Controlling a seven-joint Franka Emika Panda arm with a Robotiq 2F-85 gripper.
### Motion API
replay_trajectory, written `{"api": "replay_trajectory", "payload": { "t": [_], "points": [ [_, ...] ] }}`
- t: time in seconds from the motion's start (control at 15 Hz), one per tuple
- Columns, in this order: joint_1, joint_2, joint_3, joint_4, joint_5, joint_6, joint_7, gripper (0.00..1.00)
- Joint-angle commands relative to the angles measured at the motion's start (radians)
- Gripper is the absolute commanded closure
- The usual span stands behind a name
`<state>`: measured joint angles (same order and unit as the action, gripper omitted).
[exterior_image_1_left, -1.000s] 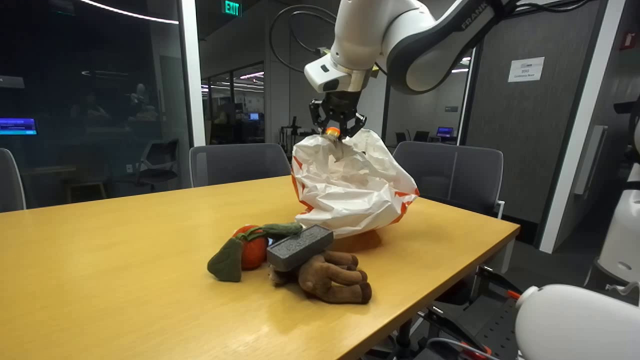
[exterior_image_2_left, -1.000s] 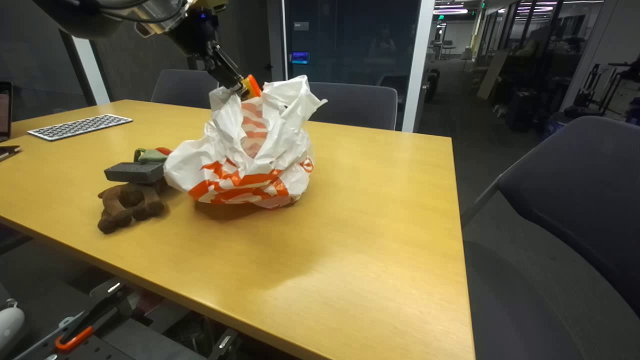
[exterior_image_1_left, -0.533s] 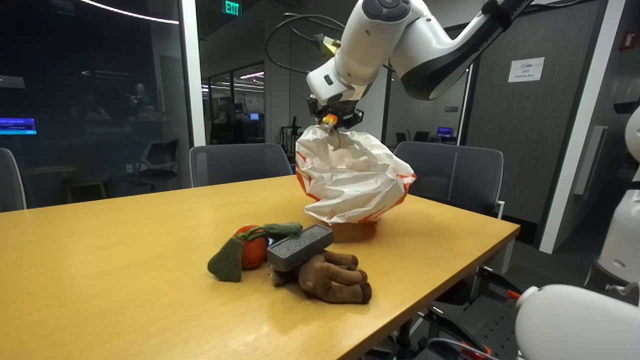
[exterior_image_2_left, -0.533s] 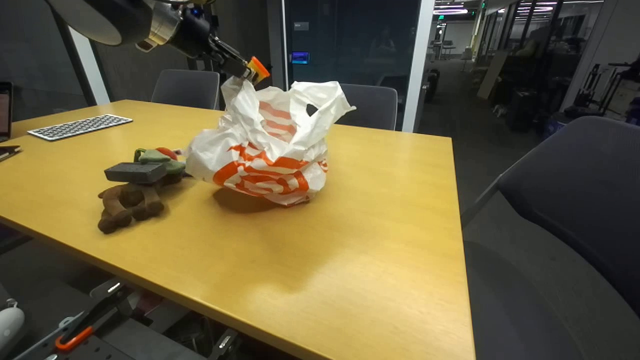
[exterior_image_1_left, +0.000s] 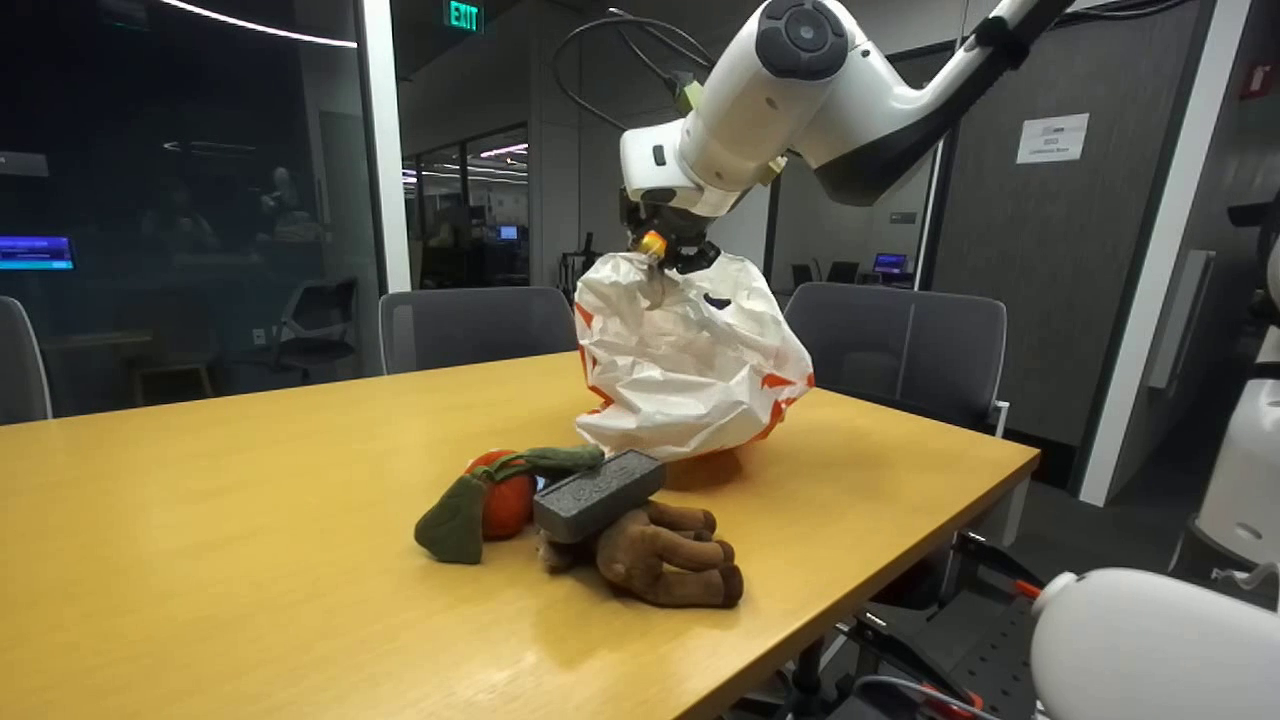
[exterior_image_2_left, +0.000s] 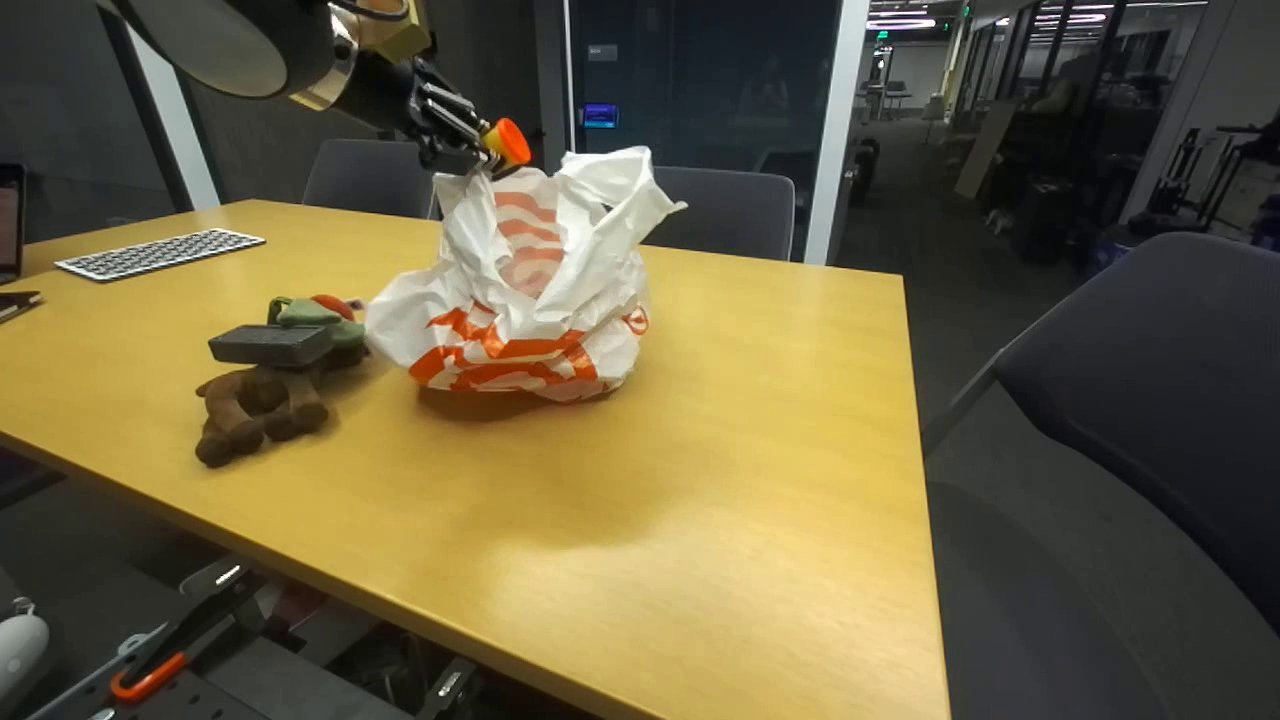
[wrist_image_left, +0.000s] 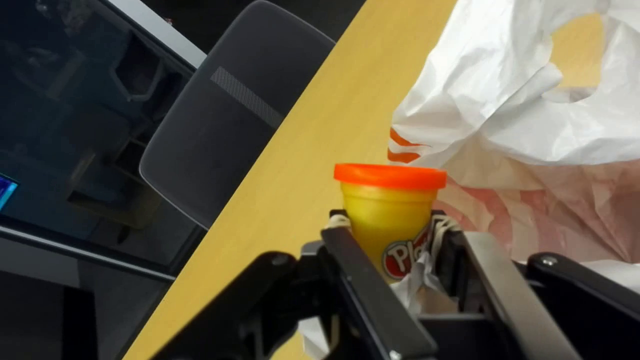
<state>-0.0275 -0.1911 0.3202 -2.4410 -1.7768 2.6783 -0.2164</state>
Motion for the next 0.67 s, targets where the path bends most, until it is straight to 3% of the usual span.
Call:
{"api": "replay_trajectory", "payload": {
  "t": [0.0,0.27,0.6],
  "points": [
    [0.024,-0.03,-0.01,-0.008,-0.115,0.028,0.27,0.84],
    [0.05,-0.001,0.047,-0.029,-0.373,-0.211,0.538,0.84],
    [0.104,0.081,0.192,-0.112,-0.482,-0.621,0.714,0.84]
  ]
}}
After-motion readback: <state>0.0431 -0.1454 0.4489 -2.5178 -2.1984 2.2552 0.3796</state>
